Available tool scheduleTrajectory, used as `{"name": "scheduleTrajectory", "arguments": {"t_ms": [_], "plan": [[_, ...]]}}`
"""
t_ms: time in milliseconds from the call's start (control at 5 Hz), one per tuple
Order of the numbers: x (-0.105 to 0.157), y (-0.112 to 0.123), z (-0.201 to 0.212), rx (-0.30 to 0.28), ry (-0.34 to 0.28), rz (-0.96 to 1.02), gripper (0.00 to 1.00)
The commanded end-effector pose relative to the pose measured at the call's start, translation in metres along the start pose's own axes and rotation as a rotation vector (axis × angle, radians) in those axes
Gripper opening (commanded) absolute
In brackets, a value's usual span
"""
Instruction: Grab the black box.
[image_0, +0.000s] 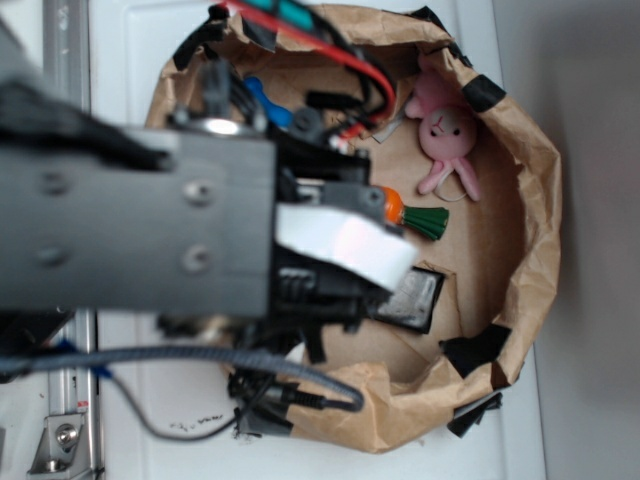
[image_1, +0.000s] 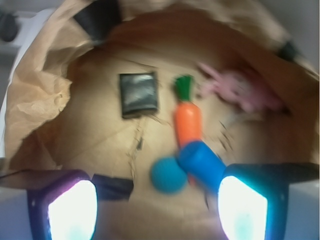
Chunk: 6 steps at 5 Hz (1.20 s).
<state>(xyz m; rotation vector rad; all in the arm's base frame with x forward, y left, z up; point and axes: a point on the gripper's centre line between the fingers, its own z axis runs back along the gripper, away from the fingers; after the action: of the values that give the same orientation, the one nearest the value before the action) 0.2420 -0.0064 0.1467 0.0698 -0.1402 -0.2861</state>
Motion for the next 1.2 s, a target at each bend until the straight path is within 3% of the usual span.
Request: {"name": "scheduleTrajectory", "arguments": {"t_ms": [0,200,400,800,1000], "plan": [[0.015,0.03,-0.037,-0.016,0.028,0.022,1.0],[0.033,0.018,-0.042,-0.049,0.039,-0.022,1.0],[0.043,-0.012,-0.054,-0.056,0.063,-0.077,1.0],[0.055,-0.052,-0.106,-0.044,0.152,-0.118,1.0],[0.059,-0.043,-0.136,-0.026,0.184,-0.09,1.0]]}}
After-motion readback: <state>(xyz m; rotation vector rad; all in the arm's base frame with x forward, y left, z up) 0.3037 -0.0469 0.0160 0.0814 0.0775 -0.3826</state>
